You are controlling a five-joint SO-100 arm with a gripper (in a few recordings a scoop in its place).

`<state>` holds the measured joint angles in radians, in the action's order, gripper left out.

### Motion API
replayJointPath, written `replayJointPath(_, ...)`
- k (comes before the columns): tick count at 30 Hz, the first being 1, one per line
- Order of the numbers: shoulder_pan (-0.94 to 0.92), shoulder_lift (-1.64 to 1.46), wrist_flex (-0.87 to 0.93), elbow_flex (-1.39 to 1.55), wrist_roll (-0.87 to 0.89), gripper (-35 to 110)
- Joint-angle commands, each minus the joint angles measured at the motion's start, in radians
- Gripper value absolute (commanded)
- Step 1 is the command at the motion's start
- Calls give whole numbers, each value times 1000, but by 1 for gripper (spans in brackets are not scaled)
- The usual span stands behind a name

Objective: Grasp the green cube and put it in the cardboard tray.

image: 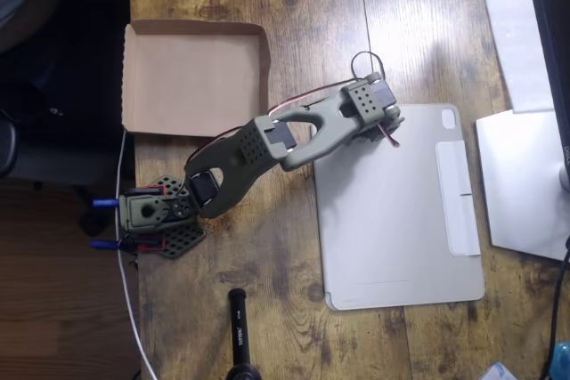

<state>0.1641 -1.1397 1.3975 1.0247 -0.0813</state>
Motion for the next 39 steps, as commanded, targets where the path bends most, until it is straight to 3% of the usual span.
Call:
replayJointPath(1,9,-92,6,-20,-17,41)
replayJointPath(22,17,-155,-31,98,3,11)
replayJointPath(31,26,-155,-41,109,15,9)
replayJointPath(39,258,-311,55,198,61,6)
